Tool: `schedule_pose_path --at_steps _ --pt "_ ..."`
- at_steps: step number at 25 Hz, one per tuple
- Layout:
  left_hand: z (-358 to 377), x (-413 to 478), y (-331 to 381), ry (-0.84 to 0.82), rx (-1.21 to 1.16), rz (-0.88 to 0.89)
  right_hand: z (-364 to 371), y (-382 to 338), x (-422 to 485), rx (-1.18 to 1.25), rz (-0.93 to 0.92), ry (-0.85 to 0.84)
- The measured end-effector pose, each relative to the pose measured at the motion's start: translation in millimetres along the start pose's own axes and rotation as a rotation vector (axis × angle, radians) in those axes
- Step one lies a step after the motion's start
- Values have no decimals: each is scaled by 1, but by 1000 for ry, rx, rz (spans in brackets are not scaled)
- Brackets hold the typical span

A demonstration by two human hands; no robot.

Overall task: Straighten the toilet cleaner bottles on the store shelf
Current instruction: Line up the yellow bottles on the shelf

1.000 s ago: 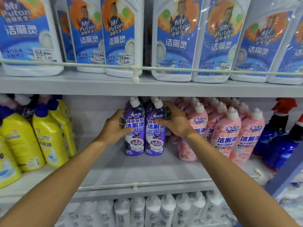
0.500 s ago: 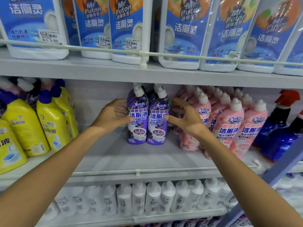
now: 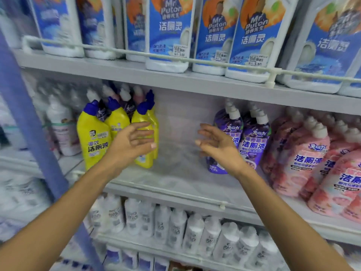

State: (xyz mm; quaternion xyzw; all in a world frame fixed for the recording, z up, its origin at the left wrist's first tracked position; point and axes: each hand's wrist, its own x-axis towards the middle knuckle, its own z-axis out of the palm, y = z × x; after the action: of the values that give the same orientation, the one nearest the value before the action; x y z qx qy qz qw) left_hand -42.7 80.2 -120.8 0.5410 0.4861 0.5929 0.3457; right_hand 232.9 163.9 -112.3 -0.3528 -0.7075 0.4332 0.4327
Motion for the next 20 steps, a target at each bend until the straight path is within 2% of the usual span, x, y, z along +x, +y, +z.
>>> schedule_pose_path --at_steps 3,5,8,10,14,20 --pt "-58 -29 -1 121 34 -5 58 1 27 55 28 -91" --pt "-92 -43 -1 259 35 -22 86 2 46 64 49 -125" --pt "-124 -54 0 513 130 -15 121 -2 70 30 39 -93" --pt "-133 -51 -5 640 246 -34 141 -2 85 -81 23 -57" --pt "-131 -28 -18 542 418 -125 166 9 102 -358 -37 34" --pt "-120 -12 -31 522 462 -148 152 19 108 -441 -125 -8"
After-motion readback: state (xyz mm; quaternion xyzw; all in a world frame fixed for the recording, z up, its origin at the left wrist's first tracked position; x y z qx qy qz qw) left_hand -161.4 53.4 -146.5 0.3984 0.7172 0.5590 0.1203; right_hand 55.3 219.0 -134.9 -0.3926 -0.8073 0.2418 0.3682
